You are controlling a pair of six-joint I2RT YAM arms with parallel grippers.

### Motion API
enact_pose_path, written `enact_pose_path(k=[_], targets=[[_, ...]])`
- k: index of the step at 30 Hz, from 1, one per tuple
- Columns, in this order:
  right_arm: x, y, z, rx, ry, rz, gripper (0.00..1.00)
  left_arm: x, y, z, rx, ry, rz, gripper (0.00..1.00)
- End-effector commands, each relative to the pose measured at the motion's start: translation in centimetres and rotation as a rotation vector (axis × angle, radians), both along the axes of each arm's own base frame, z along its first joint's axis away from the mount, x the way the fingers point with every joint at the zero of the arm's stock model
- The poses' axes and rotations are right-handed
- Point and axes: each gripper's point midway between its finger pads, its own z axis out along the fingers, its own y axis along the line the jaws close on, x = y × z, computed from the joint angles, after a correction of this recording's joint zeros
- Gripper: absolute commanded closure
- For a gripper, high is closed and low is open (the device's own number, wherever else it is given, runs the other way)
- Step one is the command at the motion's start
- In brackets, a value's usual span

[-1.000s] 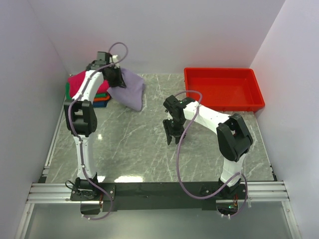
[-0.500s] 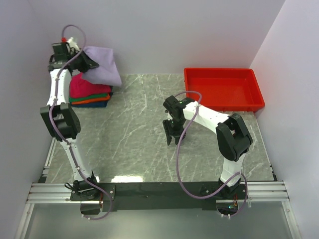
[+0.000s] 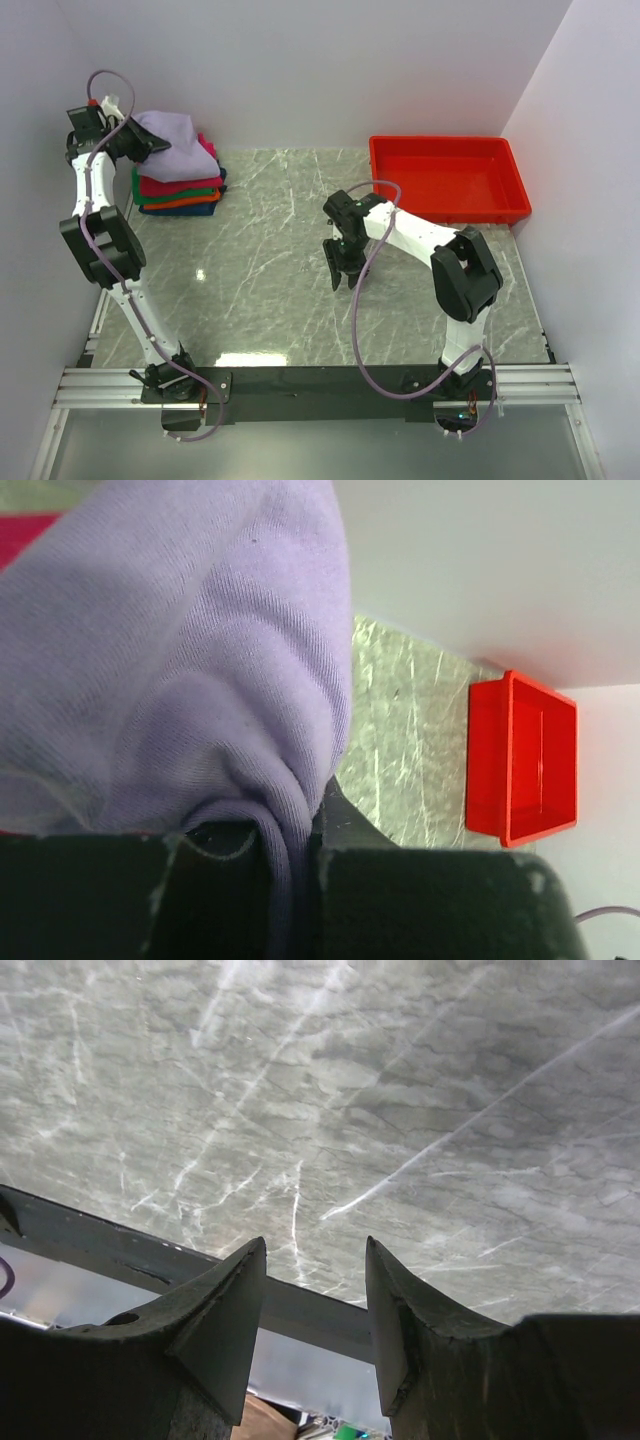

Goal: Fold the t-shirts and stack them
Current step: Neatly place the folded tshirt to the corner

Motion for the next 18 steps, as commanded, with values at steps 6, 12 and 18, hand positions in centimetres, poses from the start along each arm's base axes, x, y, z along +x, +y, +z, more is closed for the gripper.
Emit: enact_pose_path(k=[6, 12, 18], targets=[[0.1, 1.2, 0.6, -0.002, -0.004, 0.030, 0.48, -2.1, 0.8, -5.5, 0.072, 0.107, 0.001, 1.00], [-0.1, 1.2, 0.6, -0.003, -0.004, 0.041, 0.48, -1.8, 3.0, -8.7, 0.141, 0.184, 0.078, 1.00], [-0.4, 0.8, 0.7, -0.011, -0.011, 0.046, 0.48, -1.3, 4.0, -9.3, 0.158, 0.199, 0.141, 0.94]])
